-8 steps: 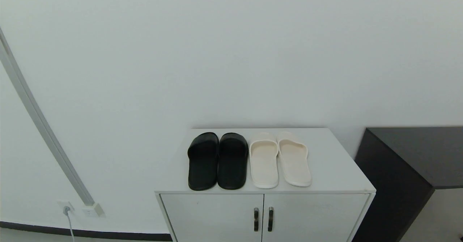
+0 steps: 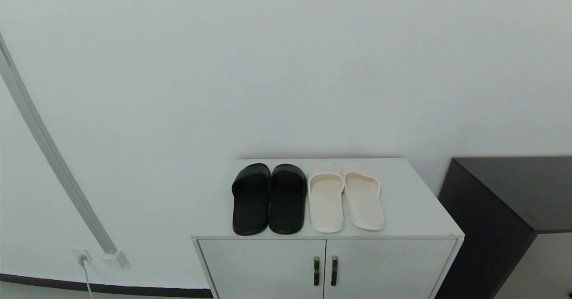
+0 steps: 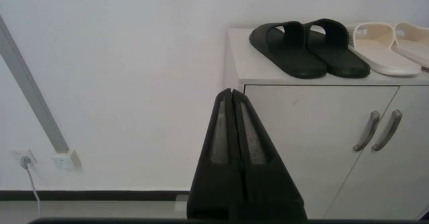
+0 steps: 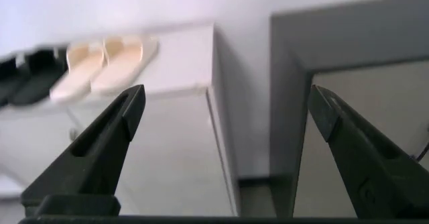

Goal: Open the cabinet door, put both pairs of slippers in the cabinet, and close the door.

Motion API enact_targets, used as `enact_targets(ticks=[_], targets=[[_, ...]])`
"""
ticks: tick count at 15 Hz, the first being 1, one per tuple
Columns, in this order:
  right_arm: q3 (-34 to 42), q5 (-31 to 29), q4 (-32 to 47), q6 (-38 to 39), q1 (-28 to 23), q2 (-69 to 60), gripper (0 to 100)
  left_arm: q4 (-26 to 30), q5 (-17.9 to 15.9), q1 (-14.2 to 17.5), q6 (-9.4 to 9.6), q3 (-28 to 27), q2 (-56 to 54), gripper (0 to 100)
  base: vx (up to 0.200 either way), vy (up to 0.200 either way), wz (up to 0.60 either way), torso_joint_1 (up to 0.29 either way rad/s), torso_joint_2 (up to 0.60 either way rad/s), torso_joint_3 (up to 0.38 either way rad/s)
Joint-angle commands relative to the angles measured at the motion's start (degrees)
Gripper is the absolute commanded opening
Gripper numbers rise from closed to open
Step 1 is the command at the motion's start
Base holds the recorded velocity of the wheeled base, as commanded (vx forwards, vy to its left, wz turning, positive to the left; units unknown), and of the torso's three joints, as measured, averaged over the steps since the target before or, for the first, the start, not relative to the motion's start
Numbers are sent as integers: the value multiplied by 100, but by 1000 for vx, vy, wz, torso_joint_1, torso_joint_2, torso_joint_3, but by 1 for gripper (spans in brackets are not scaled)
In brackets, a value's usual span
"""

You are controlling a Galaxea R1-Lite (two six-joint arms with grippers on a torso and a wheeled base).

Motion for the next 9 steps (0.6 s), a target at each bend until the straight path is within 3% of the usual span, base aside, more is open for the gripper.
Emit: enact_targets(ticks=[1, 3, 6, 9], targets=[[176, 313, -40, -58, 58, 900, 100, 0, 1, 1, -4, 0, 7, 0, 0, 0, 0, 0, 0, 0], [106, 488, -594, -58, 67, 1753, 100, 0, -8, 1, -4, 0, 7, 0, 0, 0, 0, 0, 0, 0], [27, 409, -2097, -22, 533, 3467, 100, 0, -8, 1, -4, 0, 7, 0, 0, 0, 0, 0, 0, 0], [-325, -241, -3125, 250, 1297, 4785, 100, 0, -8, 1, -4, 0, 7, 0, 0, 0, 0, 0, 0, 0]])
